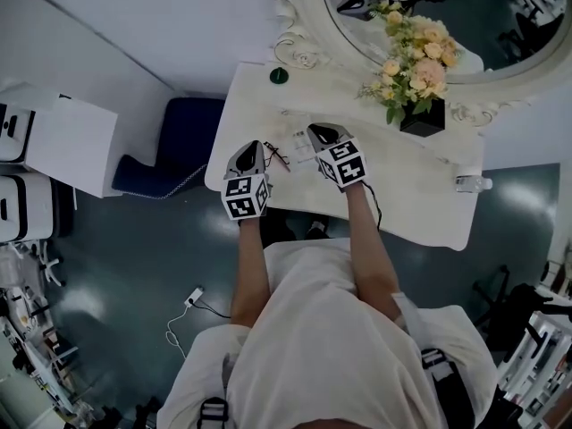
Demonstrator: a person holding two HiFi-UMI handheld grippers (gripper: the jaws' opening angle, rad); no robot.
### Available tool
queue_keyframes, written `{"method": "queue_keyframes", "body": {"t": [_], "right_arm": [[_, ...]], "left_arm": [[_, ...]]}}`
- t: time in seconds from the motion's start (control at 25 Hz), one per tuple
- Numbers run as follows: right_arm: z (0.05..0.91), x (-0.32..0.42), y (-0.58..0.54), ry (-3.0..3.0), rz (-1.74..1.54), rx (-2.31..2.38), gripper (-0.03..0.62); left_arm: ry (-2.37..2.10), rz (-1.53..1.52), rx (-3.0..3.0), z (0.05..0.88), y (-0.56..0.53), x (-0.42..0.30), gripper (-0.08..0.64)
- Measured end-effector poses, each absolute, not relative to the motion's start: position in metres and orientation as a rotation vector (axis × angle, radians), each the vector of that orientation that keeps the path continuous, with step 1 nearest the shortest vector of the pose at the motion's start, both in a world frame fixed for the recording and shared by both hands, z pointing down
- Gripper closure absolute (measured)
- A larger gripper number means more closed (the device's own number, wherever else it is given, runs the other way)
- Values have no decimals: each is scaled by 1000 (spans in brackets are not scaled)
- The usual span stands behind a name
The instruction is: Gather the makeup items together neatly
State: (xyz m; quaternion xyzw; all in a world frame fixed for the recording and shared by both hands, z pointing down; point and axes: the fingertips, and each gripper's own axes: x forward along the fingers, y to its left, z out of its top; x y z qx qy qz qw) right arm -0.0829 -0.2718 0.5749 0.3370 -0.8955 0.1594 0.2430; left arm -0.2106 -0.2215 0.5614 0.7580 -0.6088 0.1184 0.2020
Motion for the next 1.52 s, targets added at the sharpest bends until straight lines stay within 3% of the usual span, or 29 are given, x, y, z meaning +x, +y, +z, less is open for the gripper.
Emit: {"method": "queue_keyframes", "body": {"t": [0.4, 0.52, 0.84, 1.08, 1.32, 1.52], "right_arm": [[602, -111, -293, -2357, 412, 893, 546], [616, -126, -292, -2323, 387, 816, 466], [654, -155, -300, -2268, 430, 792, 357], [673, -167, -301, -2176, 461, 746, 354], [682, -167, -303, -2158, 475, 784, 437], [671, -163, -302, -2184, 482, 807, 449]], "left_arm": [[-1629, 327, 2133, 574, -263, -236, 545], [-1607, 334, 2132, 580, -271, -243, 545], [-1620, 333, 2090, 593, -279, -278, 545], [-1666, 320, 2034, 596, -277, -312, 545], [-1681, 319, 2015, 598, -273, -321, 545], [-1662, 336, 2056, 593, -275, -302, 545]]}}
